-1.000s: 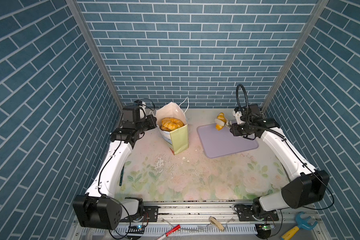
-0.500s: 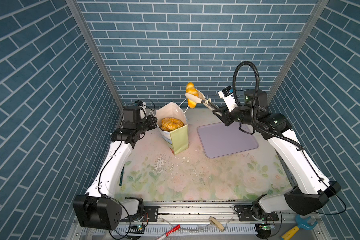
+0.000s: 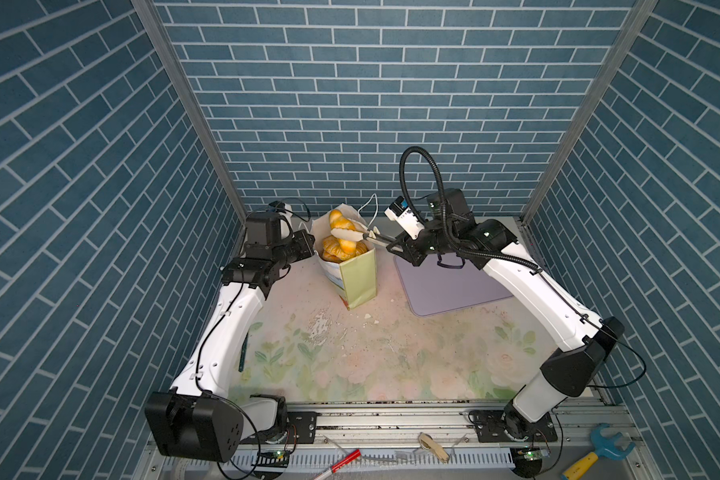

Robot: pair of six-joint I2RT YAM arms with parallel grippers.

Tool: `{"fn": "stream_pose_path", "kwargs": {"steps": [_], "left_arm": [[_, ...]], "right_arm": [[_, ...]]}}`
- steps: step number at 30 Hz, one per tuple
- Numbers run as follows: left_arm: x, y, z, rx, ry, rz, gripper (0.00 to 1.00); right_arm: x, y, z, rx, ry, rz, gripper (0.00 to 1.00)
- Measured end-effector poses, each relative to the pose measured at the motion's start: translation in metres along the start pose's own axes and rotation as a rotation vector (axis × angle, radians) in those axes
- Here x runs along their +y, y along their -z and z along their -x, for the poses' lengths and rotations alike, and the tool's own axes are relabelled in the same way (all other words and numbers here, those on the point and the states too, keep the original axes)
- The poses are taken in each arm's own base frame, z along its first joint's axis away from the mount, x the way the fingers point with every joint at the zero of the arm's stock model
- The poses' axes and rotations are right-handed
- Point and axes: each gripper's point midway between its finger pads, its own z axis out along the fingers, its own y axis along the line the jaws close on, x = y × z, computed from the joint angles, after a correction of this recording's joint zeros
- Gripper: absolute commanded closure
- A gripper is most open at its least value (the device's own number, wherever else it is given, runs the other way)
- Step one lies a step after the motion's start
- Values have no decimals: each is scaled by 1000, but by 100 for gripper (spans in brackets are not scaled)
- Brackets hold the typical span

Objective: Place the fake bread into the paper bag

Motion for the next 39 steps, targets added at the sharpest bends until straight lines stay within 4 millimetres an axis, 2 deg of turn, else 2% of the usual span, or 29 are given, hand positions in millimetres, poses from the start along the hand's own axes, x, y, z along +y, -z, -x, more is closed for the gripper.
{"fn": "stream_pose_path", "kwargs": {"steps": [5,11,20,26,30,35,39], "left_arm": [[0,0,0,0,0,0,84],[1,0,0,-2,0,3,84],[1,0,0,-2,0,4,84],[1,0,0,-2,0,3,84],[1,0,0,-2,0,3,84],[1,0,0,-1,-2,4,83],[0,0,1,-3,-6,3,81]], "right_arm": [[1,-5,-6,28,-4,4,69],[-2,-5,-3,29,7,-15,65],[-10,-3,0,24,27,-60,62],[-13,6,10,-12,40,-97,65],[-17,31,27,-92,59,-161,67],[-26,85,42,-214,71,-286,68],[-53,123,40,-273,31,-413,68]]}}
